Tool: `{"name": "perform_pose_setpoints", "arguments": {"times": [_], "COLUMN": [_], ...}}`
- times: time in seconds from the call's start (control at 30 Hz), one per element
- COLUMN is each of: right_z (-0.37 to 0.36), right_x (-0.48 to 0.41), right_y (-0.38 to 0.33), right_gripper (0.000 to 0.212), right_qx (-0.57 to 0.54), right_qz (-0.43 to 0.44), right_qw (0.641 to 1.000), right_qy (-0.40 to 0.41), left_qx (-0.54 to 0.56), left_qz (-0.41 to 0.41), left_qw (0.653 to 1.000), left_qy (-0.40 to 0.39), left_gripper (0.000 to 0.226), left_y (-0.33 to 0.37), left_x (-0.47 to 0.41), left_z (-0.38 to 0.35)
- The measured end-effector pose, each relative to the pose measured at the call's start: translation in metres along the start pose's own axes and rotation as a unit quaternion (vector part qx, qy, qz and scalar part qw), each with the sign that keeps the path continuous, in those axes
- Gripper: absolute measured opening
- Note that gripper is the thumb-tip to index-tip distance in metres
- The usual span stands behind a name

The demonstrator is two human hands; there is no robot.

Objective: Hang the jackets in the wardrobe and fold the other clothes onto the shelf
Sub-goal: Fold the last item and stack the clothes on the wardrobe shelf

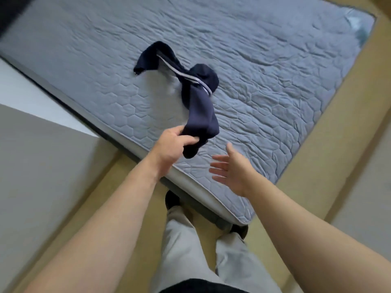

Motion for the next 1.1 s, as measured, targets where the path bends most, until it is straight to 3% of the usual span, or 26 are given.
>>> {"name": "perform_pose_setpoints", "arguments": {"times": [0.13, 0.2, 0.27, 0.37, 0.43, 0.5, 0.57, 0.67, 0.73, 0.83, 0.93, 1.0, 1.03, 1.1], "right_z": [-0.016, -0.025, -0.033, -0.04, -0.047, -0.05, -0.048, -0.04, -0.027, -0.002, 0.029, 0.038, 0.037, 0.028], "right_x": [0.052, 0.072, 0.084, 0.096, 0.112, 0.136, 0.167, 0.205, 0.216, 0.211, 0.18, 0.166, 0.163, 0.172], "right_y": [-0.028, -0.042, -0.048, -0.057, -0.068, -0.079, -0.094, -0.093, -0.08, -0.056, -0.04, -0.039, -0.041, -0.055], "right_gripper": [0.079, 0.065, 0.04, 0.034, 0.029, 0.023, 0.029, 0.036, 0.039, 0.014, 0.003, 0.038, 0.054, 0.058], "right_qx": [-0.2, -0.231, -0.195, -0.129, -0.121, -0.111, -0.074, 0.04, 0.123, 0.178, 0.111, -0.011, -0.101, -0.248], "right_qz": [-0.044, -0.04, -0.027, 0.017, 0.052, 0.088, 0.172, 0.267, 0.271, 0.229, 0.162, 0.125, 0.111, 0.115], "right_qw": [0.972, 0.964, 0.974, 0.989, 0.989, 0.985, 0.973, 0.937, 0.917, 0.927, 0.972, 0.987, 0.982, 0.948], "right_qy": [-0.114, -0.129, -0.116, -0.062, -0.067, -0.095, -0.137, -0.221, -0.264, -0.238, -0.131, -0.104, -0.116, -0.163], "left_qx": [-0.038, -0.002, 0.05, 0.096, 0.023, -0.04, -0.013, 0.206, 0.232, 0.183, 0.202, 0.222, 0.219, 0.168], "left_qz": [-0.05, -0.031, 0.022, 0.143, 0.206, 0.237, 0.247, 0.248, 0.228, 0.183, 0.162, 0.092, 0.062, 0.028], "left_qw": [0.996, 0.995, 0.993, 0.976, 0.969, 0.968, 0.968, 0.945, 0.943, 0.963, 0.956, 0.95, 0.946, 0.944], "left_qy": [-0.066, -0.097, -0.108, -0.132, -0.138, -0.077, -0.033, -0.063, -0.064, -0.073, -0.141, -0.199, -0.229, -0.282], "left_gripper": [0.035, 0.031, 0.02, 0.009, 0.051, 0.074, 0.076, 0.065, 0.059, 0.033, 0.033, 0.039, 0.041, 0.035], "left_y": [0.057, 0.071, 0.072, 0.057, 0.035, 0.016, 0.008, 0.026, 0.045, 0.068, 0.089, 0.107, 0.115, 0.124], "left_x": [0.069, 0.095, 0.111, 0.12, 0.112, 0.095, 0.077, 0.054, 0.043, 0.044, 0.066, 0.083, 0.093, 0.113], "left_z": [-0.007, -0.004, 0.006, 0.026, 0.037, 0.045, 0.039, 0.005, -0.012, -0.028, -0.042, -0.046, -0.045, -0.043]}}
Point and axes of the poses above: each hand's wrist, its own x-axis away from the middle knuckle, its own z-axis out of the back of the hand, y = z × x, the point moved 7 cm from there along -x, towards the middle knuckle, and after that the axes turned 10 degrees about y, right-handed, at the moved point
